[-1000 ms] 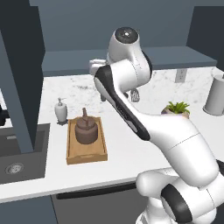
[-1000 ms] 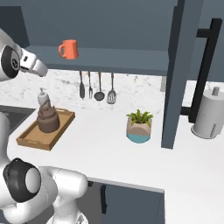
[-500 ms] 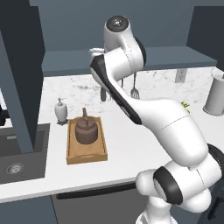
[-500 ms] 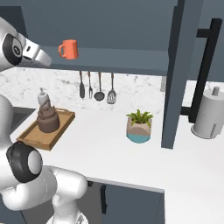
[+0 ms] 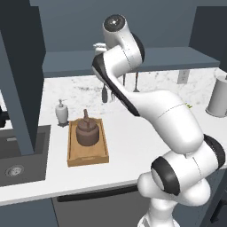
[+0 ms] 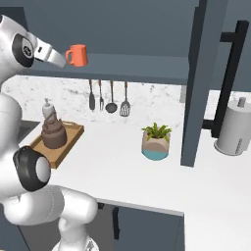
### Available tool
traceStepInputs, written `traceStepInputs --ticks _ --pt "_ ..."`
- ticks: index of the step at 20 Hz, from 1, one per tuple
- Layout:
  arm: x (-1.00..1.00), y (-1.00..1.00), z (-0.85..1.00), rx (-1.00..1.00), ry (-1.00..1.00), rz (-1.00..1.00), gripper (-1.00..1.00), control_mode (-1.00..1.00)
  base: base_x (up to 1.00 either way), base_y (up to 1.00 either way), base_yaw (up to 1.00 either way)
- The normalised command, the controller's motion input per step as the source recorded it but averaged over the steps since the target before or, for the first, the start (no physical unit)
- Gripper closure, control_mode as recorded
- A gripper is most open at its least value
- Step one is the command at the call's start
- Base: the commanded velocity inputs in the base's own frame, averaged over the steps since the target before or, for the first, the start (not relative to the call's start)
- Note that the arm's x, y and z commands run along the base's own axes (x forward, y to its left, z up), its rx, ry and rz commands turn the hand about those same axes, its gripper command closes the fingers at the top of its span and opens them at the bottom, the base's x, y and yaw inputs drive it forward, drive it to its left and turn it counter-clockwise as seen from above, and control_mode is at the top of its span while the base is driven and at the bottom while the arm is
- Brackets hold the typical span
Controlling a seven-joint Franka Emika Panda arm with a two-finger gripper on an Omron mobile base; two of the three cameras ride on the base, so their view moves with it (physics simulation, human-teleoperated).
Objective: Pick the kettle from the counter and place it on the tray. Then pick the mug from the cabinet and place it on the tray. Then close the cabinet doors.
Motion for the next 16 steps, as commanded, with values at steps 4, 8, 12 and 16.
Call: traceStepInputs --ticks 4,8,12,16 --pt "0.41 -0.01 0.07 -0.08 0.00 -0.03 -1.00 -1.00 0.00 0.00 0.00" --pt "0.38 0.00 0.00 -0.06 0.00 -0.02 -1.00 -1.00 0.00 0.00 0.00" --pt "0.31 0.00 0.00 -0.02 0.00 -0.02 -1.00 -1.00 0.00 0.00 0.00" --pt "0.31 0.00 0.00 0.00 0.00 -0.02 -1.00 -1.00 0.00 0.00 0.00"
